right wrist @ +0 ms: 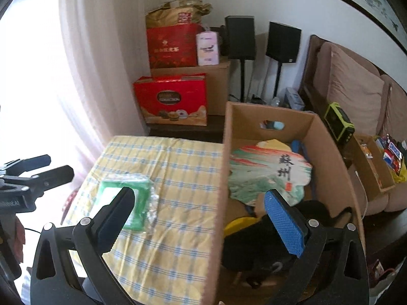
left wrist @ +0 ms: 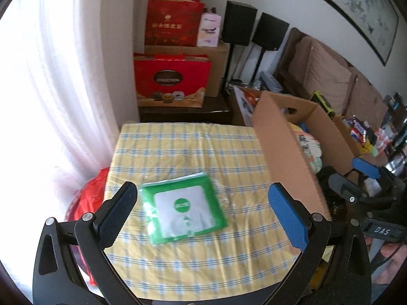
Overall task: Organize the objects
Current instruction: 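Move the left tool toward the green packet in clear plastic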
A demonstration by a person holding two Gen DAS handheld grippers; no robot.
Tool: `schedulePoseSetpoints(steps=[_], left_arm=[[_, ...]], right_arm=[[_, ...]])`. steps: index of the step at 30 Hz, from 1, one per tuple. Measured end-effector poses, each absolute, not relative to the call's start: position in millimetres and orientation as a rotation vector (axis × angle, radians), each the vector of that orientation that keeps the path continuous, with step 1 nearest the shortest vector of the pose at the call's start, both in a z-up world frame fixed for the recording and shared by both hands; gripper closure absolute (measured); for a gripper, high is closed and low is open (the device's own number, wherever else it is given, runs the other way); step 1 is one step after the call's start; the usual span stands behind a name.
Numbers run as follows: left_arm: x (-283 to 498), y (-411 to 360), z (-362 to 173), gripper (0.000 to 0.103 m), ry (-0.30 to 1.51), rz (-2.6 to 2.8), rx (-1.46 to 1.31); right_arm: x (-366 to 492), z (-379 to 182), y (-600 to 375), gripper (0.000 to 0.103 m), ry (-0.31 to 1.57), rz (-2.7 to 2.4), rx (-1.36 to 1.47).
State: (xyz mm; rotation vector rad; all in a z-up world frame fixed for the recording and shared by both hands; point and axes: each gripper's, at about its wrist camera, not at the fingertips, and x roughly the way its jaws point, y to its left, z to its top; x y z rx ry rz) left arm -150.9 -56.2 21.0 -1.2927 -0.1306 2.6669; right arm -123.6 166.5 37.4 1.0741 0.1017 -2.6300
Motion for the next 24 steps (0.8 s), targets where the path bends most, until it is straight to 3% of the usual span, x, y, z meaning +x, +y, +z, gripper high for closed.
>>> schedulePoseSetpoints(steps=[14, 24], left_arm=[[-151.9, -123.5, -25.3, 0.0, -0.242, 2.655, -1.428], [-166.0, -152.8, -78.7, 0.012, -0.423, 2.535, -1.548]], right_arm=[[-136.7, 3.4, 109.6, 0.003, 0.082, -2.471, 1.129], [-154.6, -36.2, 75.5, 0.026, 0.102, -2.391, 1.235]])
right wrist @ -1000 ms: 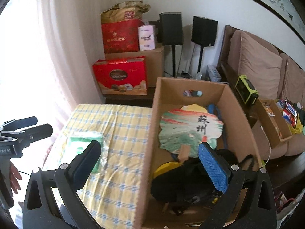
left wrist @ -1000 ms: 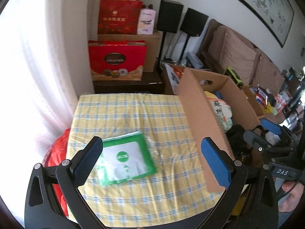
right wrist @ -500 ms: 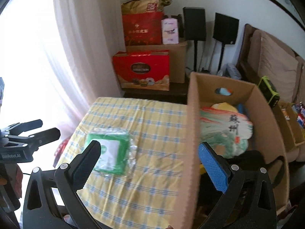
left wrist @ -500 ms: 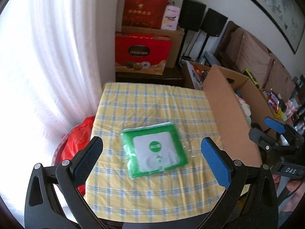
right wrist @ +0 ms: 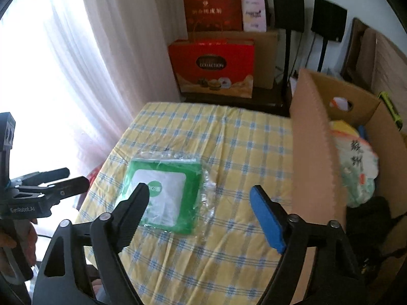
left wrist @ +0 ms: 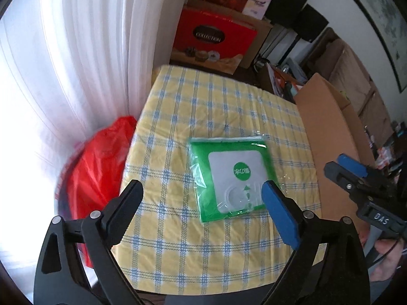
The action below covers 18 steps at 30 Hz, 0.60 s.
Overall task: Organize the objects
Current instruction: 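Move the left tool toward the green packet in clear plastic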
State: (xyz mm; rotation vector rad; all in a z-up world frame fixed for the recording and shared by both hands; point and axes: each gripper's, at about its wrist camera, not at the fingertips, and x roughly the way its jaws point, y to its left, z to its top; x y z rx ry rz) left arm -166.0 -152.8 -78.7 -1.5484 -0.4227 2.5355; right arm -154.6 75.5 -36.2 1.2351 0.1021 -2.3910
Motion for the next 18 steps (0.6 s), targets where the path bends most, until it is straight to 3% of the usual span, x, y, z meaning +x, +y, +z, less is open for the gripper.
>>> schedulePoseSetpoints(steps=[5, 13, 18], left_arm=[[-173.8, -155.8, -104.0, 0.029, -0.48, 2.484, -1.584], [-181.3, -147.4, -128.0, 0.03, -0.45, 2.471, -1.634], [-187.8, -145.7, -142.2, 0.03, -0.54, 2.405, -1.643]], right_arm=[[-166.1, -61.2, 64.8, 0.04, 0.085, -2.389, 1.28], [-182.4, -95.4, 55.4, 0.044, 0.079, -2.36, 1.378], [-192.6, -112.7, 60.8, 0.052, 0.014, -2.343, 1.422]])
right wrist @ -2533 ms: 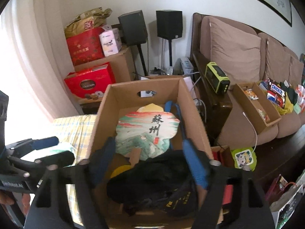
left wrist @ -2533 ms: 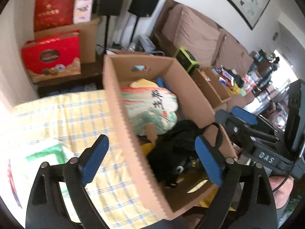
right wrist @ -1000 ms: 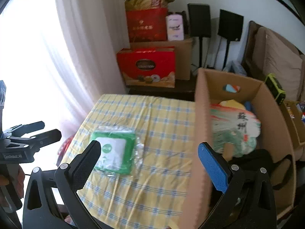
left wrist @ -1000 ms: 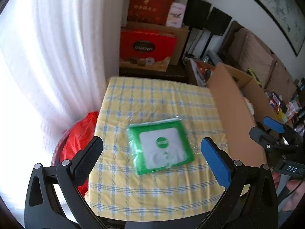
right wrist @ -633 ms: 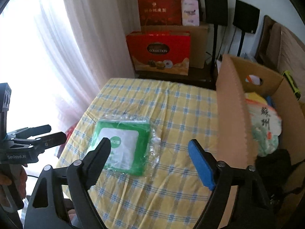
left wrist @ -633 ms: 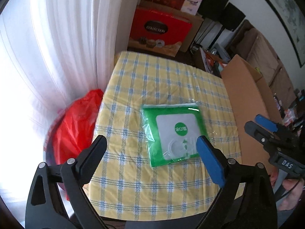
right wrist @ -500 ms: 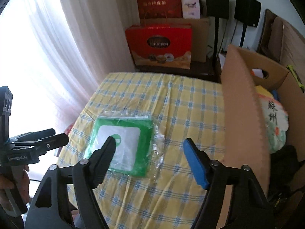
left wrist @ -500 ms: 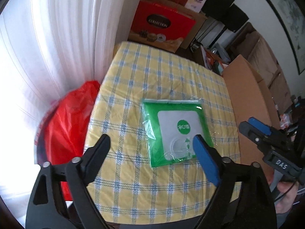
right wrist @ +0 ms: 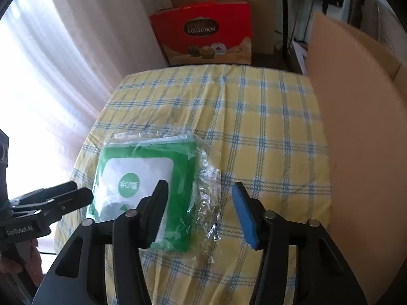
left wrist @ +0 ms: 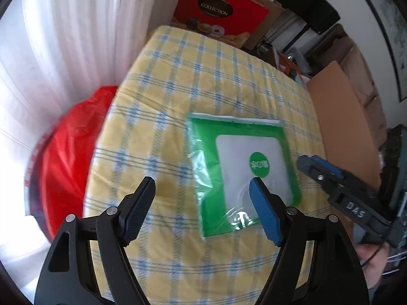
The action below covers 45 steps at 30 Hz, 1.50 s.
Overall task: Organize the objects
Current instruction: 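Move the left tool toward the green packet in clear plastic, then close the left tool on the edge of the green packet, then lift and carry the green packet over the box with the left tool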
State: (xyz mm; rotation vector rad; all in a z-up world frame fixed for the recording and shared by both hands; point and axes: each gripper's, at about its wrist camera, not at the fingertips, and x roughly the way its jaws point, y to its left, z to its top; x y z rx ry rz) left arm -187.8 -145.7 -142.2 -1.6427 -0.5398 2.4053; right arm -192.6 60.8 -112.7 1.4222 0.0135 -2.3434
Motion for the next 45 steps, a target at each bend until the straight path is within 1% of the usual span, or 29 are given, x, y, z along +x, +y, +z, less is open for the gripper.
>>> schedulePoseSetpoints(steps=[7, 8, 9, 11, 15, 16, 17, 19, 20, 21, 23, 25, 27, 30, 31, 34, 36, 39, 42, 45], left_arm=[[-192.9, -138.7, -148.3, 0.03, -0.581, 2.372, -1.606], [-192.7, -136.5, -148.4, 0.03, -0.581, 2.369, -1.598], [-192.8, -134.0, -148.3, 0.03, -0.573, 2.367, -1.593], [-191.9, -127.3, -147.6, 0.03, -0.544, 2.372, -1.584], [-190.8, -116.9, -147.3, 0.031, -0.519, 2.397, -1.572], [-190.4, -116.4, -147.4, 0.032, -0.527, 2.396, -1.568], [-189.8, -116.0, -147.6, 0.033, -0.54, 2.394, -1.562], [-188.4, -115.1, -147.7, 0.043, -0.548, 2.394, -1.559], [-187.5, -114.0, -147.7, 0.045, -0.543, 2.395, -1.559], [-186.5, -113.2, -147.5, 0.045, -0.536, 2.4, -1.558], [-185.0, -112.0, -146.9, 0.05, -0.518, 2.416, -1.558], [-184.0, -115.1, -146.1, 0.06, -0.531, 2.435, -1.559], [-182.5, -116.4, -146.5, 0.063, -0.531, 2.446, -1.56], [-180.6, -116.1, -146.3, 0.067, -0.521, 2.46, -1.565], [-179.3, -116.1, -145.0, 0.07, -0.521, 2.467, -1.564], [-176.7, -118.0, -137.9, 0.077, -0.523, 2.489, -1.54], [-175.5, -122.2, -132.4, 0.079, -0.541, 2.487, -1.517], [-174.5, -128.0, -123.9, 0.081, -0.575, 2.473, -1.494], [-174.6, -131.6, -112.2, 0.081, -0.601, 2.461, -1.469], [-173.4, -130.4, -94.7, 0.081, -0.587, 2.475, -1.426]], right_arm=[[-197.7, -126.9, 68.8, 0.053, -0.081, -2.314, 1.427], [-197.3, -127.8, 68.1, 0.054, -0.084, -2.306, 1.422], [-195.6, -127.9, 67.7, 0.058, -0.099, -2.289, 1.411], [-194.6, -128.9, 66.8, 0.059, -0.119, -2.271, 1.405], [-187.9, -131.0, 66.0, 0.068, -0.131, -2.26, 1.378], [-187.2, -131.2, 66.1, 0.068, -0.141, -2.254, 1.378], [-185.8, -131.4, 65.9, 0.068, -0.148, -2.252, 1.378], [-185.3, -131.3, 65.6, 0.07, -0.157, -2.25, 1.367], [-185.0, -130.2, 65.6, 0.079, -0.167, -2.241, 1.355], [-184.2, -129.1, 65.8, 0.08, -0.204, -2.211, 1.348], [-182.6, -128.1, 63.9, 0.08, -0.198, -2.204, 1.352], [-179.6, -128.4, 60.1, 0.082, -0.16, -2.218, 1.343], [-178.5, -130.6, 59.5, 0.089, -0.146, -2.233, 1.348], [-181.8, -131.6, 58.3, 0.089, -0.112, -2.269, 1.388], [-182.5, -131.1, 57.5, 0.089, -0.112, -2.268, 1.395], [-181.2, -127.8, 59.4, 0.094, -0.146, -2.267, 1.377], [-180.3, -122.6, 65.1, 0.097, -0.194, -2.274, 1.34], [-178.5, -111.7, 73.3, 0.098, -0.266, -2.259, 1.304], [-176.8, -94.7, 74.9, 0.098, -0.268, -2.262, 1.271], [-173.7, -76.0, 75.7, 0.098, -0.264, -2.274, 1.232]])
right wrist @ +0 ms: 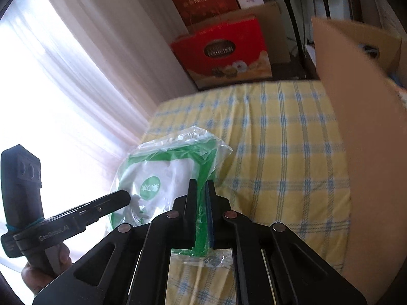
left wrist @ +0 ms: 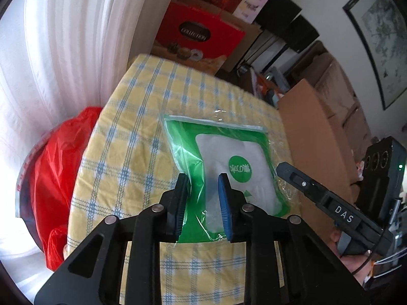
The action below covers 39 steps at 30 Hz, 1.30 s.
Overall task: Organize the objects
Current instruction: 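Lift and carry the green packet over the box with the left tool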
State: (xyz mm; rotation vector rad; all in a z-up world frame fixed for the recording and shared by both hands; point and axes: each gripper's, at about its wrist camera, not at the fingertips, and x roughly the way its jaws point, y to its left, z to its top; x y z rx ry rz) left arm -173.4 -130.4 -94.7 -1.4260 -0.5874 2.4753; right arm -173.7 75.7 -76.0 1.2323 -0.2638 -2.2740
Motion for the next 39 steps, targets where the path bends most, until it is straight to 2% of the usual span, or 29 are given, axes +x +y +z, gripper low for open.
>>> schedulePoseSetpoints(steps=[11, 21, 31, 39], left_arm=[[-166.9, -96.9, -36.0, 0.081, -0.514, 2.487, -1.287], [-158.7, -26.4, 4.8, 0.081, -0.414, 2.437, -1.195], [-150.4, 59.9, 18.7, 0.081, -0.318, 2.348, -1.168], [-145.2, 119.5, 9.7, 0.081, -0.257, 2.27, -1.188]], right_arm=[[-160.9, -11.5, 107.8, 0.098, -0.243, -2.349, 1.129], [-137.6, 32.8, 174.4, 0.098, -0.25, -2.476, 1.062], [-118.6, 45.2, 253.3, 0.098, -0.288, -2.591, 1.066], [-107.1, 42.9, 310.8, 0.098, -0.359, -2.664, 1.079]])
